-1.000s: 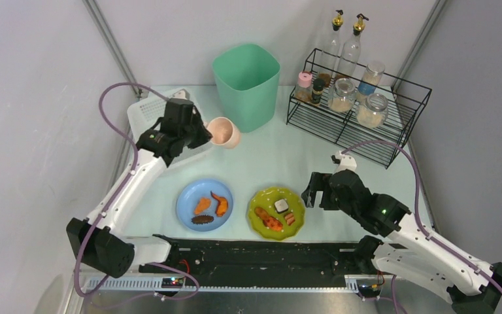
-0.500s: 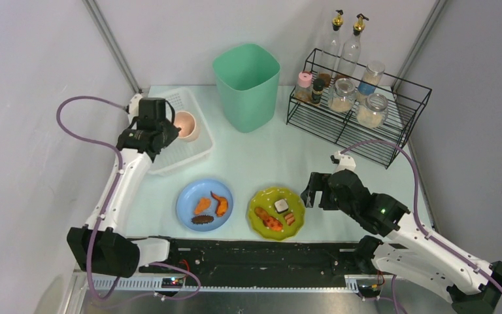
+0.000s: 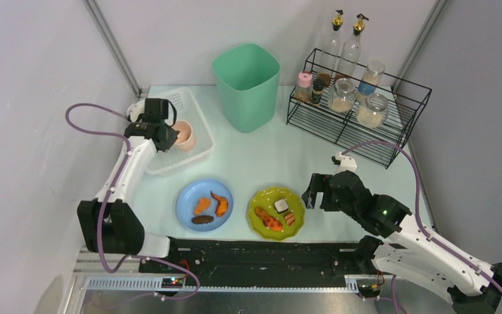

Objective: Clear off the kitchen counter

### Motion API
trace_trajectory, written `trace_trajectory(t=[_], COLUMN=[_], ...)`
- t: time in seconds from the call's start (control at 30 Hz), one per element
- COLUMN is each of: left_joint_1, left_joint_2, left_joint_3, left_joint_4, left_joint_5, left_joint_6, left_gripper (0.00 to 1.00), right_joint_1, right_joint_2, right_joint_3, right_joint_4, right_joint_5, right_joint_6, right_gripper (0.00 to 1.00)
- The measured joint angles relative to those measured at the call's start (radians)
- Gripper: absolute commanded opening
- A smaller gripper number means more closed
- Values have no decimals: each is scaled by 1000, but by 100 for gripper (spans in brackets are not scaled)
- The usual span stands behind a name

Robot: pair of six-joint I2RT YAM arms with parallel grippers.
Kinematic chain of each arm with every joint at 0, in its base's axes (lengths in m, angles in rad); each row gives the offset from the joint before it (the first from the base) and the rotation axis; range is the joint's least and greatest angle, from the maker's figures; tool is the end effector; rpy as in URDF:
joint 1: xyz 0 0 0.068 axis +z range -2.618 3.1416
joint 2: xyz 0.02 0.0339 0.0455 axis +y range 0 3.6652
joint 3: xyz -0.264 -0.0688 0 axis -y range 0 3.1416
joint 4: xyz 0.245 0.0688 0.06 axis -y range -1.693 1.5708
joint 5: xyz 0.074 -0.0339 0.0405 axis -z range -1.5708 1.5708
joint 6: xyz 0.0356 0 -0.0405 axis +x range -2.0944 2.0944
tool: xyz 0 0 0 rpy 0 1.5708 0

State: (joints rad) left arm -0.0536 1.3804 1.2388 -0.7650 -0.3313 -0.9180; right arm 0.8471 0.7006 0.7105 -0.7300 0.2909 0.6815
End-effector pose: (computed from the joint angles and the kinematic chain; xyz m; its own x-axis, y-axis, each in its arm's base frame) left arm 0.2876 -0.0038 0.3128 -0.3588 -0.7330 -0.5779 -0.7155 0.6136 -0.3341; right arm 0.1029 0.1010 0.2748 -0.7014 0.1176 -0.7030 -0.1716 0.9294 0.3267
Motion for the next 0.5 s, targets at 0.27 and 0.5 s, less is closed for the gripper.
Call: trace_trajectory(t=[0.27,0.5], left_joint_1=[1,2], left_joint_2=[99,196], left_joint_3=[0,0], left_joint_4=[-1,1], left_joint_5=[-6,14], left_joint_6=[-1,0], left_gripper=[0,0], right_joint_1=[0,0], right_joint_2=[-11,-11], right_joint_3=[-18,-28], right_joint_4=[-6,-6], right_joint_5=[0,0], right_joint_6=[4,8], right_gripper=[95,95])
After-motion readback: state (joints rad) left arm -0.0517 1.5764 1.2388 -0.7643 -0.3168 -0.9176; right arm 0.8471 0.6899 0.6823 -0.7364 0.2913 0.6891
